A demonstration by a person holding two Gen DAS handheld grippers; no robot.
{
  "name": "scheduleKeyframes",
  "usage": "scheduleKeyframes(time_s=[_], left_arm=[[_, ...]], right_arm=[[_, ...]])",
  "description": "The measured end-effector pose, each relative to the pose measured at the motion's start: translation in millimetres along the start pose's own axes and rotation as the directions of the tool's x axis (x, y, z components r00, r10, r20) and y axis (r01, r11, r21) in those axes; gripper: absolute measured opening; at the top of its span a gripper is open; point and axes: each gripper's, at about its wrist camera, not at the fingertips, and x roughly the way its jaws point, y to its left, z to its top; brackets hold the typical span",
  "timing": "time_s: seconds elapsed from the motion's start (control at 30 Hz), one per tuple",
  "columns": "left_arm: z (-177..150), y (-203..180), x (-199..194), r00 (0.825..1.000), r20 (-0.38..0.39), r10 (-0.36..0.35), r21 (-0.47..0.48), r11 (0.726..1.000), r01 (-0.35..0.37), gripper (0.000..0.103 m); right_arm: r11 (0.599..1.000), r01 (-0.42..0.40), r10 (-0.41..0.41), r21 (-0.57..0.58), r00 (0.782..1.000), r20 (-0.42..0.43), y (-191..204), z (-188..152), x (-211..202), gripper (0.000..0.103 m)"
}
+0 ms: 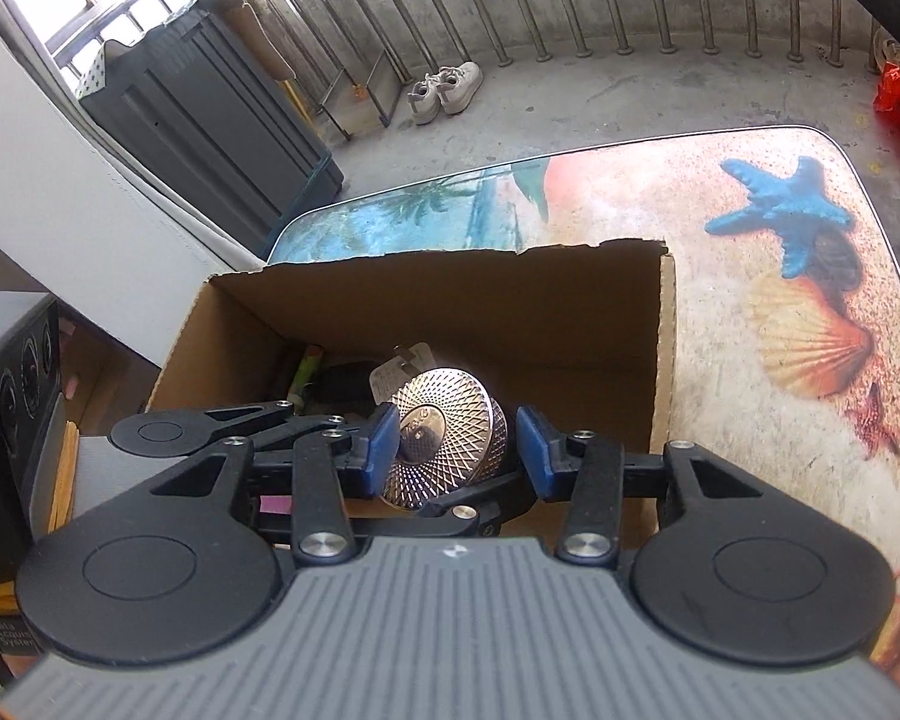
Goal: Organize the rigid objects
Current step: 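Lower the jar into the box and open the right tool, then withdraw the right tool from the box toward the white tub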
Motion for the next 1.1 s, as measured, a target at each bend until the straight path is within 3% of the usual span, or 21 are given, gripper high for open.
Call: scheduleKeyframes(time_s=[0.6,0.93,1.1], left_arm=[[7,-8,21,0.999,-0.030,-0.012,-0.044,0.999,0.010,0.058],[6,-16,-1,0.999,0.045,-0.017,-0.022,1.000,0.018,0.058],[-2,-21,-25,0.996,0.090,-0.022,0.012,1.000,0.021,0.064]], right_arm=[[0.998,0.037,-0.035,-0.051,0.999,0.026,-6,4,4,0.042],[1.000,0.000,0.003,-0.031,0.995,0.097,-1,-3,-22,0.042],[0.998,-0.057,0.054,0.011,0.979,0.196,2,-23,-60,0.042]])
